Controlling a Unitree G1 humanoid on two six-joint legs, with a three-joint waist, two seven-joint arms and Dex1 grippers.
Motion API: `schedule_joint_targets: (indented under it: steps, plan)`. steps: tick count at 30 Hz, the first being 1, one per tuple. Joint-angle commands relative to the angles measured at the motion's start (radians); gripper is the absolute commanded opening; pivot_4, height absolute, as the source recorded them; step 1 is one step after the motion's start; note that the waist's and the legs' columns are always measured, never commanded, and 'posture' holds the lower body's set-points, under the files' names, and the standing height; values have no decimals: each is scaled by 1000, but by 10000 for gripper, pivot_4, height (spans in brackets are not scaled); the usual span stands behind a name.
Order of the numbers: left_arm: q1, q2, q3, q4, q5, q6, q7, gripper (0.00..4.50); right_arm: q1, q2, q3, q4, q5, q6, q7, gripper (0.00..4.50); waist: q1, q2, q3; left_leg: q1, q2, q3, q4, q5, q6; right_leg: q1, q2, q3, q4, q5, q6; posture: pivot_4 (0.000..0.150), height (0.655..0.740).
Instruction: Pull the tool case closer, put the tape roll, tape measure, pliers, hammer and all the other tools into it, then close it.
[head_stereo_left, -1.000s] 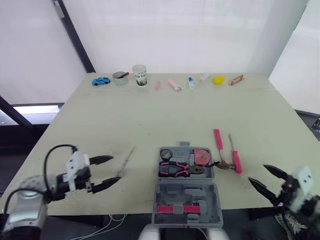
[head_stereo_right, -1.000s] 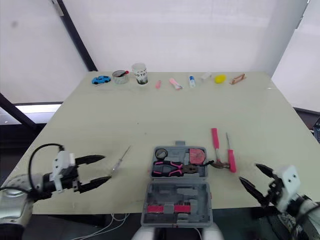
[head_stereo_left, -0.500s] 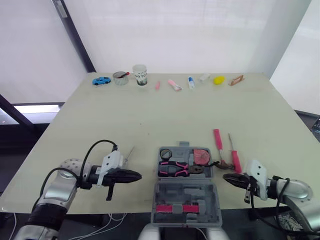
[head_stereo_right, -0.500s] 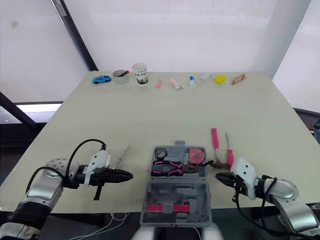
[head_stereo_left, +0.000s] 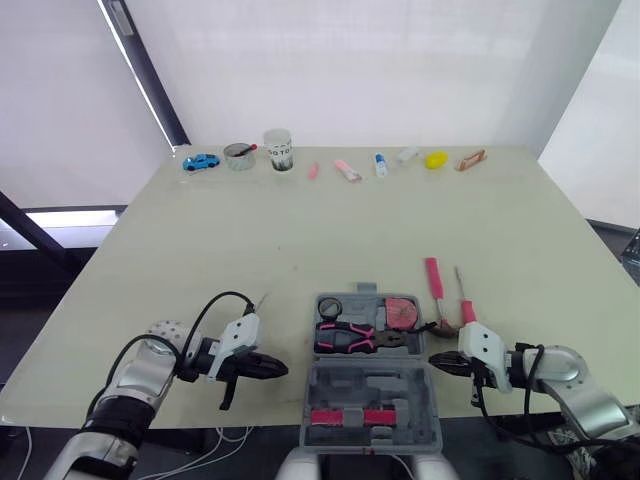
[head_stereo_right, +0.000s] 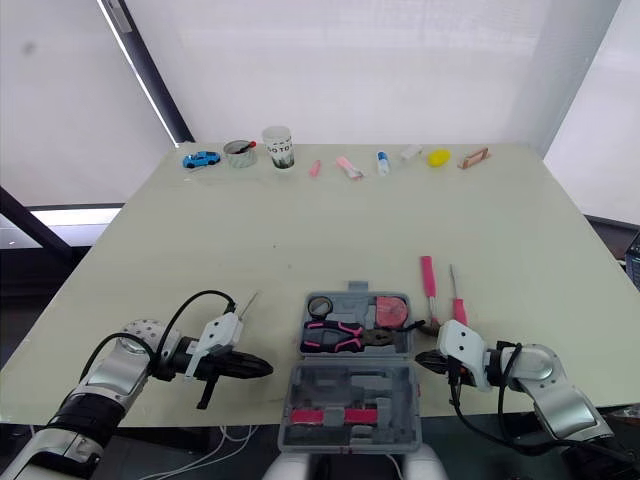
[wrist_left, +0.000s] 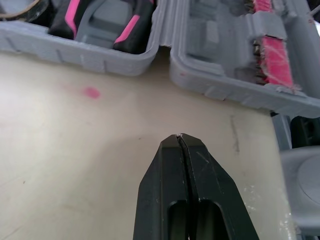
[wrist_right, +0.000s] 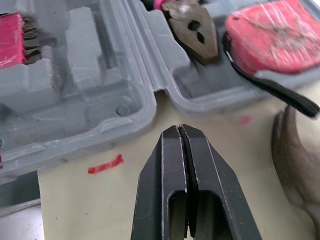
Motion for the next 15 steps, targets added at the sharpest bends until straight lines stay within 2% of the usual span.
schedule_joint_targets:
  steps: [1,15]
  plan:
    - [-26,-17,-10,32,15,-27,3,413,-18,14,10,5,-11,-30,2,0,-1,0,0,0,0,0,0,0,0,0,0,0,0,0,0,1500,7400]
    - [-35,-74,-40,50,45,-21,23,413,-25,48,30,16,-35,-48,7,0,0,0,0,1,0,0,1,0,0,0,0,1,2,0,0,1500,7400]
